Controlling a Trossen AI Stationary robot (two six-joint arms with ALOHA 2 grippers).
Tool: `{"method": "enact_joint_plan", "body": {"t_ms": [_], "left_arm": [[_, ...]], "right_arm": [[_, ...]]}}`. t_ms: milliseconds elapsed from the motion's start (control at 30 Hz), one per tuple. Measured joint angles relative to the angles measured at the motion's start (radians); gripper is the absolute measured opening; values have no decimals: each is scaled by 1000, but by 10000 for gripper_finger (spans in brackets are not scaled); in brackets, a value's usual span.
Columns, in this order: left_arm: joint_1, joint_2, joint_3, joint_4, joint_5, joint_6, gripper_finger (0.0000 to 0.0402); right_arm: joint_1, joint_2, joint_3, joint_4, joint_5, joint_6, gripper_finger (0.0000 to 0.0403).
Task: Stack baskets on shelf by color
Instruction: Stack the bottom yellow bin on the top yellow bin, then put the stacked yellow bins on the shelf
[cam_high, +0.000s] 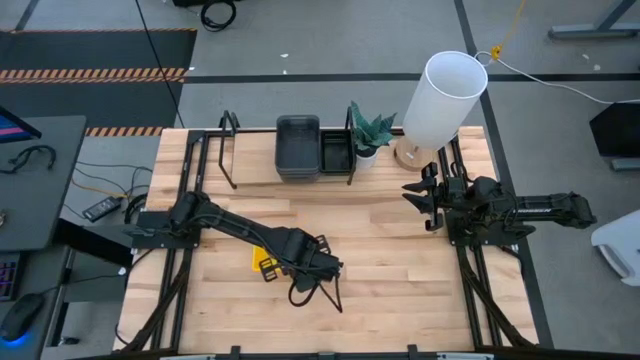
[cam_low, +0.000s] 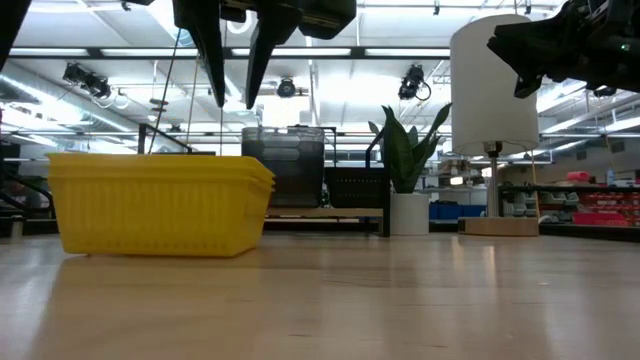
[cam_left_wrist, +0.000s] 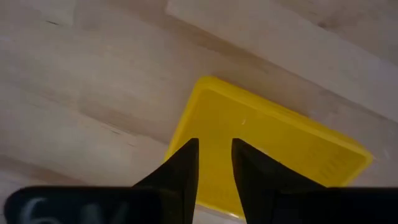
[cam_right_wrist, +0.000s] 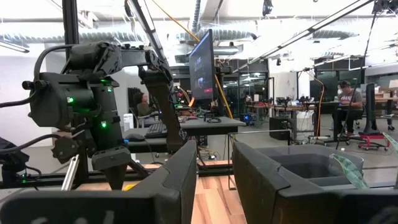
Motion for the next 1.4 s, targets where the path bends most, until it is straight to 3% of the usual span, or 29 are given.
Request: {"method": "enact_joint_plan", "body": {"t_ms": [200, 333, 533, 733, 933, 1100, 1267, 1400], "left_arm": [[1, 0, 0, -3, 6, -89, 90], [13, 0, 0, -39, 99, -332, 81], [40, -1, 0, -31, 209, -835, 68], [19, -1, 0, -5, 106, -1097, 79], [-13, -1, 0, 13, 68, -1186, 137], [-20, -1, 0, 81, -42, -1359, 182], [4, -1, 0, 106, -85, -1573, 184], [20, 18, 1, 65, -76, -1622, 166]], "right_arm": [[0, 0, 0, 0, 0, 0, 109], [0, 0, 0, 0, 0, 0, 109], [0, 0, 0, 0, 0, 0, 109], [0, 0, 0, -1, 0, 0, 109], [0, 0, 0, 0, 0, 0, 109], [0, 0, 0, -1, 0, 0, 109], [0, 0, 0, -1, 0, 0, 109], [0, 0, 0, -1, 0, 0, 109]]}}
